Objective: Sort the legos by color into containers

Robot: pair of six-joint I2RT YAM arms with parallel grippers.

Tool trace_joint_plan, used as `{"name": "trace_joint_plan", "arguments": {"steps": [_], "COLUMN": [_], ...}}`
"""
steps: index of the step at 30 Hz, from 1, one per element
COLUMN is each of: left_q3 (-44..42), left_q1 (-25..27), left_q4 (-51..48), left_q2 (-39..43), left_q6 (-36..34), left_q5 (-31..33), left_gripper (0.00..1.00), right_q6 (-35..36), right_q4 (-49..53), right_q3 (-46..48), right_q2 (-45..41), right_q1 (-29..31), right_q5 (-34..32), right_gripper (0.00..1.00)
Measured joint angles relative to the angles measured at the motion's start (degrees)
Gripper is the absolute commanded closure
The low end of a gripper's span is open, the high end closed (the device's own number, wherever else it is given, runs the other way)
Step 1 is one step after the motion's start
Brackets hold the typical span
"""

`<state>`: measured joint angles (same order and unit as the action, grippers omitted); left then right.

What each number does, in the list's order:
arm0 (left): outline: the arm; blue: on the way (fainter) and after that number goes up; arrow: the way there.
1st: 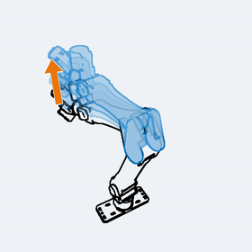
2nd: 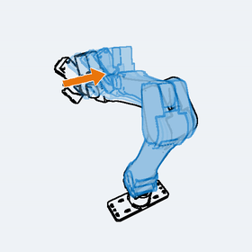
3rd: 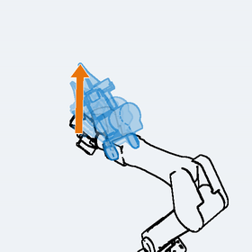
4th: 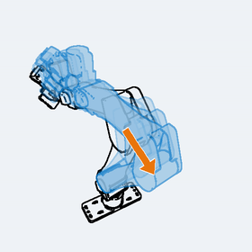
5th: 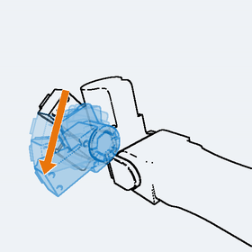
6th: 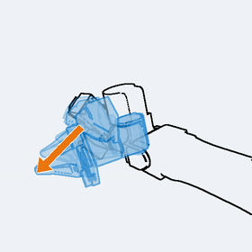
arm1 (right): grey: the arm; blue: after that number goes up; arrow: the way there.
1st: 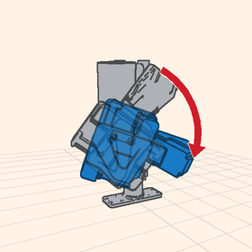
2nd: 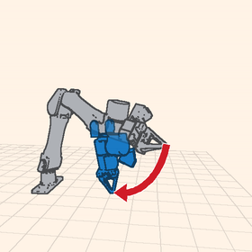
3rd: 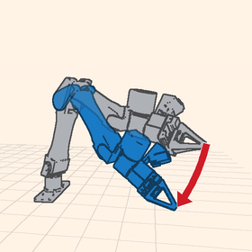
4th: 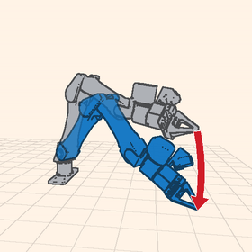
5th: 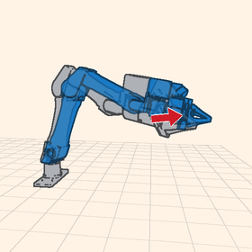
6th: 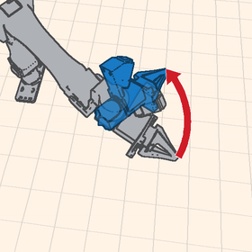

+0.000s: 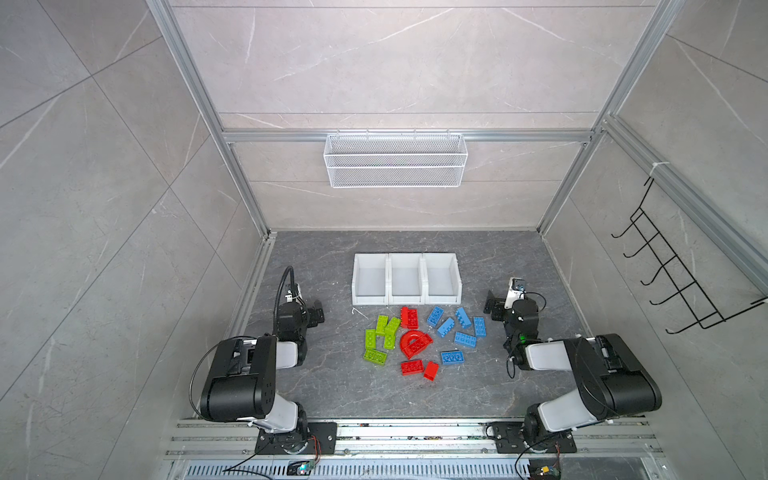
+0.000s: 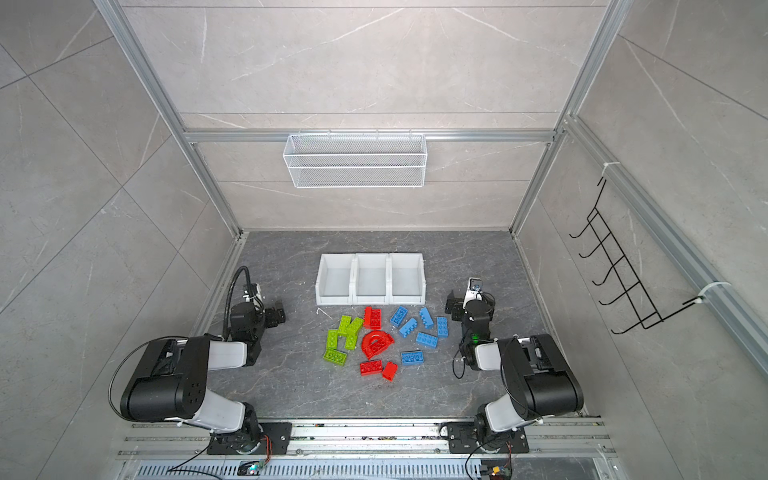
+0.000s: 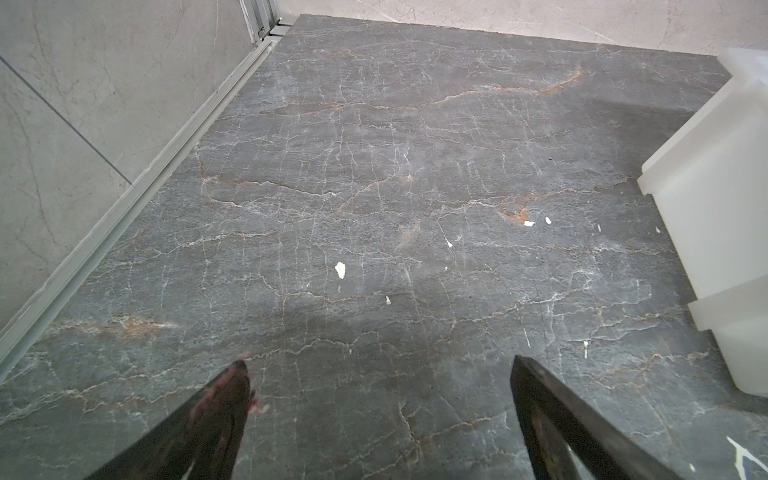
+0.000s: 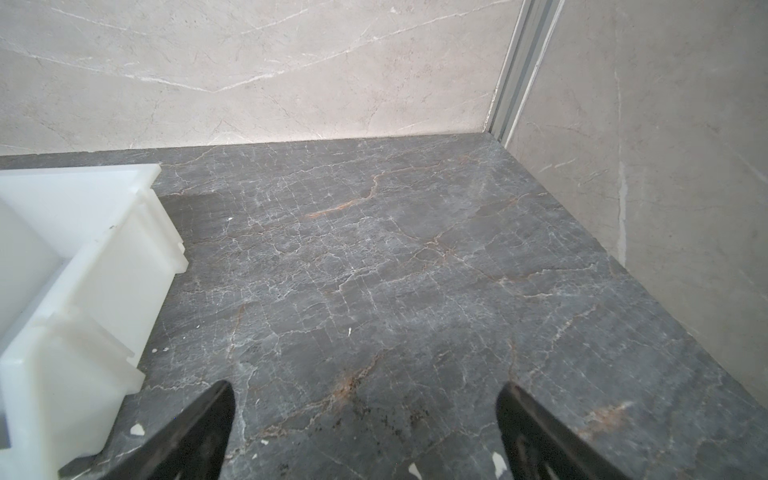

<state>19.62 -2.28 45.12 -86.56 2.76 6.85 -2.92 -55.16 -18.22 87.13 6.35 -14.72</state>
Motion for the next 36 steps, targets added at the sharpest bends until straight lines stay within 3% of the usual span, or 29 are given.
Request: {"name": "trace_joint_plan", "arguments": {"steps": [6, 10, 14, 17, 21, 24, 27, 31, 36], "left_q3": [0.2, 4.4, 8.2, 8.8, 8.3, 6.1, 5.2, 5.0, 2.3], "left_q1": [0.0, 0.2, 1.5, 6.1, 20.6, 28.0, 29.4, 29.4, 29.4], "left_q4": [-0.7, -11.9, -20.9, -24.7, -28.5, -28.4, -28.6, -28.3, -26.1], "left_q2": [0.2, 6.1, 18.9, 28.3, 35.1, 34.5, 29.3, 24.7, 25.8], "left_q6": [0.0, 0.3, 6.3, 12.6, 17.2, 18.8, 19.7, 19.5, 18.5], "left_q5": [0.3, 2.1, 1.2, -0.5, -0.9, -0.8, -0.9, -1.3, -2.1], "left_gripper": [0.00, 0.00, 0.00, 0.00, 0.00, 0.00, 0.00, 0.00, 0.00], "right_q6": [0.0, -0.5, -5.5, -9.4, -13.9, -16.8, -18.4, -19.5, -20.0], "right_q4": [1.1, 14.3, 31.3, 42.5, 54.5, 60.9, 65.8, 70.8, 74.6], "right_q3": [-0.2, -3.8, -14.0, -22.4, -24.8, -25.4, -28.2, -31.8, -32.6], "right_q2": [-0.4, -9.2, -19.5, -20.9, -20.4, -16.3, -9.1, -2.2, -1.4], "right_q1": [0.0, 0.6, 3.0, 7.7, 19.1, 27.0, 32.7, 34.1, 33.7], "right_q5": [-0.7, -1.7, 3.3, 6.2, 8.4, 9.1, 8.3, 5.6, 0.8], "right_gripper": [0.01, 0.10, 0.21, 0.24, 0.28, 0.30, 0.33, 0.36, 0.40]}}
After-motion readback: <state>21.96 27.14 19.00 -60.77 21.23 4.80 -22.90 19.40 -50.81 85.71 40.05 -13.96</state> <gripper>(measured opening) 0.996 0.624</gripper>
